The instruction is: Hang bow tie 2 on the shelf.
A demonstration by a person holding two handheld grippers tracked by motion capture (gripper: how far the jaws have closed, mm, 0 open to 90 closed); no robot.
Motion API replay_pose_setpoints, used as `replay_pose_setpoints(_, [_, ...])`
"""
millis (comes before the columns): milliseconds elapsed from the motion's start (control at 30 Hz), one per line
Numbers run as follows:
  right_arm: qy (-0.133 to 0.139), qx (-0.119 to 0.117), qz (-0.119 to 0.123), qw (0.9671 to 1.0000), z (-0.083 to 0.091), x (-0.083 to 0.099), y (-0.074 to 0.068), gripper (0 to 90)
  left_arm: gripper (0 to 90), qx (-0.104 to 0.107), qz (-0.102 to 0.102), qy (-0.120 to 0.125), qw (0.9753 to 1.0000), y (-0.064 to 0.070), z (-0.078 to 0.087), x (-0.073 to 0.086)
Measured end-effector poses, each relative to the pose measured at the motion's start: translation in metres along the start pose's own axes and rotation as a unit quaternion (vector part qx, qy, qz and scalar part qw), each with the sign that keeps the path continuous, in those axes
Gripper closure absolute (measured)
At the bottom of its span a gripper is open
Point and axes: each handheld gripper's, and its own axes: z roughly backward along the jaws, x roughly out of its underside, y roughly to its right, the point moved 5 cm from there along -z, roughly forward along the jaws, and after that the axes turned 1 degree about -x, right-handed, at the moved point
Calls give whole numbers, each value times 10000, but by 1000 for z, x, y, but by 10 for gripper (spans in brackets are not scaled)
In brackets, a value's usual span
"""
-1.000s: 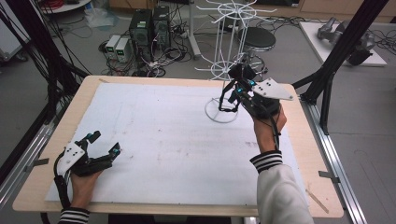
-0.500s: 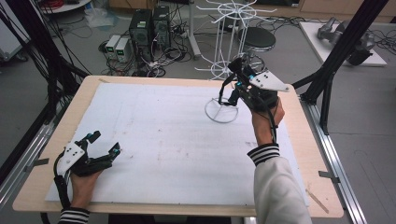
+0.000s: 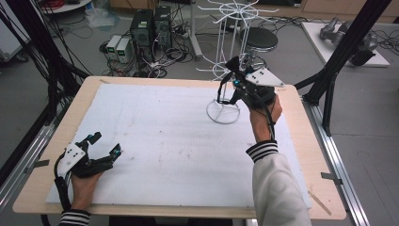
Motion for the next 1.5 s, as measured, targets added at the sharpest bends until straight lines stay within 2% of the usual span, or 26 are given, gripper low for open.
replay_pose_setpoints(367, [-112, -73, -131, 9998, -9, -1, 2, 764, 135, -1, 9, -5, 10000, 0, 0, 0])
replay_pose_setpoints(600, [-147, 23, -42, 9999, -11, -1, 3, 751, 135, 0, 13, -12, 10000, 0, 0, 0])
replay_pose_setpoints(1033, [-132, 205, 100, 9997, -10, -2, 4, 600, 136, -2, 4, -22, 10000, 0, 0, 0])
replay_pose_setpoints(1167, [-97, 225, 88, 9997, -9, -3, 4, 532, 136, -2, 1, -22, 10000, 0, 0, 0])
replay_pose_setpoints(1367, [39, 332, 76, 9994, -3, -8, 2, 254, 135, -15, 14, 7, 10000, 0, 0, 0])
replay_pose_setpoints(1500, [169, 138, -67, 9997, 7, -13, 0, 153, 136, -29, 45, 6, 10000, -1, 0, 0])
